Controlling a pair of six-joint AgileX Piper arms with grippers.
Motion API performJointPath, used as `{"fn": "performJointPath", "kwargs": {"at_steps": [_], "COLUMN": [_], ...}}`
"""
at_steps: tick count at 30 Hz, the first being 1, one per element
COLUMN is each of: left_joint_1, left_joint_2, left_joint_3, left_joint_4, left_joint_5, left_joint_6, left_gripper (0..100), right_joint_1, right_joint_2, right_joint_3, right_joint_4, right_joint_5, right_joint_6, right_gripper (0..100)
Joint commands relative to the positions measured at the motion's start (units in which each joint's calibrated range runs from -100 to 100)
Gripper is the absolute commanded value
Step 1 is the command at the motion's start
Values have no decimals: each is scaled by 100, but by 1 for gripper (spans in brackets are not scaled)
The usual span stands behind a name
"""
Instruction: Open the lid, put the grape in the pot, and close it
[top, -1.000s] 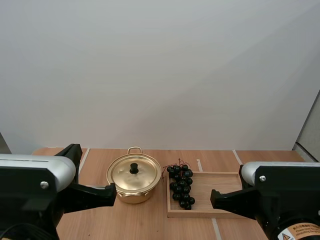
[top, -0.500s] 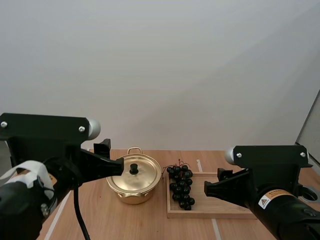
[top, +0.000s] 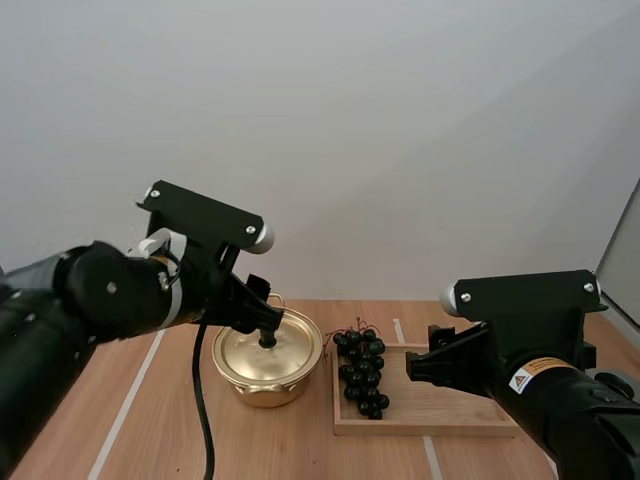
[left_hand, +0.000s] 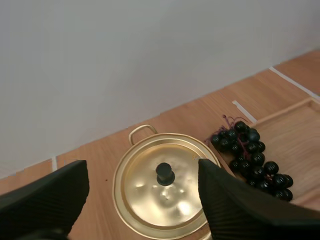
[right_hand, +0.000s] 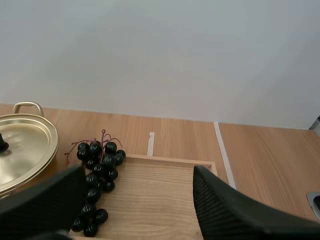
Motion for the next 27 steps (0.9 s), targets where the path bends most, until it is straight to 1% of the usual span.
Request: {"fn": "performJointPath", "kwargs": {"at_steps": [1,3,10,13,16,22,27], "left_joint_1": [-28,-35,-38,-38,-44,-220,-229], "left_joint_2": [1026,1639,3278,3852,4248,4644,4790], "left_joint_3": [-513,-778,-1282,-1487,-1631,-1864,-1949], "left_joint_4": [-370,-454,-454,-343,-285,-39,261], "left_joint_5": [639,854,812,793,793,733,541], "left_joint_6": [573,698,734,734,734,734,549], "left_gripper": [100,100,100,100,100,100,100], "right_joint_1": [-28,-28,-28,-28,-28,-28,-28], "right_joint_2": [151,206,206,206,206,206,206], "right_joint_3": [-44,-44,-44,-44,-44,-44,-44], "right_joint_4": [58,72,285,351,471,511,511], "right_joint_5": [5,5,5,5,-13,-13,-13], "right_joint_6": [-50,-50,-73,-203,-290,-290,-290], "right_gripper": [100,100,100,100,100,100,100]}}
